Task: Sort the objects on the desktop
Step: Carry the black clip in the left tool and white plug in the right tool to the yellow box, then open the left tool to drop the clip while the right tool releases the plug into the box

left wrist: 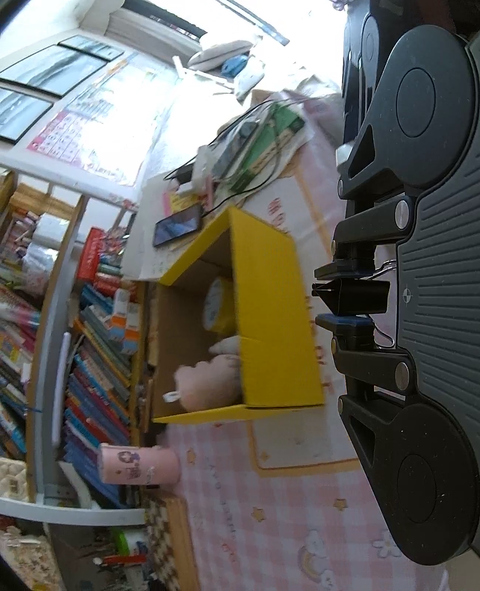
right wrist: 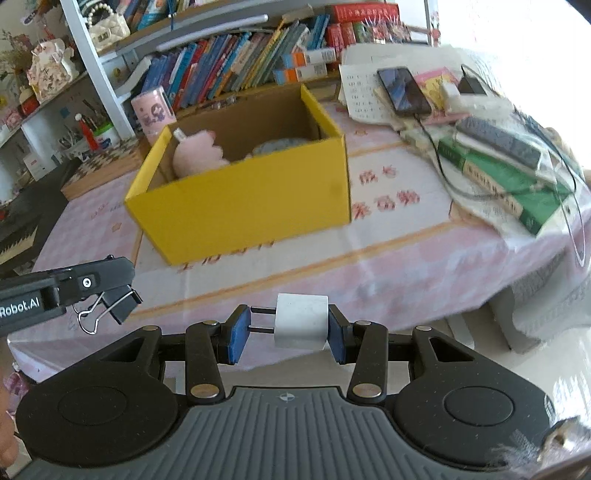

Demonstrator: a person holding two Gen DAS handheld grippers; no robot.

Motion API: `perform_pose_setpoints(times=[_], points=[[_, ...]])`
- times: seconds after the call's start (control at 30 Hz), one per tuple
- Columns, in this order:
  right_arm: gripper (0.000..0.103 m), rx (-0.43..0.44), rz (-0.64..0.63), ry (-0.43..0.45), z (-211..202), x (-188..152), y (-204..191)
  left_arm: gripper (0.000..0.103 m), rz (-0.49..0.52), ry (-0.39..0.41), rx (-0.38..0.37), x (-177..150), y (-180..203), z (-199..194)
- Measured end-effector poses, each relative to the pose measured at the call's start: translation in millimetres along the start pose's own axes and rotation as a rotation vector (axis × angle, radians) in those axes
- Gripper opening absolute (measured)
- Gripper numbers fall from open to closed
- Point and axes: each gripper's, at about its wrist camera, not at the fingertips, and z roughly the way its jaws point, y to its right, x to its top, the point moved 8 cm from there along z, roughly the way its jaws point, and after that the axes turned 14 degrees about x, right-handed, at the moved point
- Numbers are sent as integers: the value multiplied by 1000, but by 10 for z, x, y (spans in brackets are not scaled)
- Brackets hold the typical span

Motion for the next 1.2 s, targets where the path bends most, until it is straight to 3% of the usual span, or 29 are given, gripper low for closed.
perform_pose_setpoints(times=[0.37, 0.7, 0.9, 1.2], points=[[41, 128, -141, 105, 134, 898, 149, 17, -38, 148, 173, 722, 71, 213], [41, 210, -359, 83, 719, 1507, 62, 17, -50, 136, 255, 1085, 5, 705], [41, 237, -508, -79, 1269, 1708, 40, 18, -65, 52, 250, 1214, 10, 1137], [41, 246, -668, -426, 2009, 1519, 45, 18, -25, -160, 252, 1021, 59, 1861]])
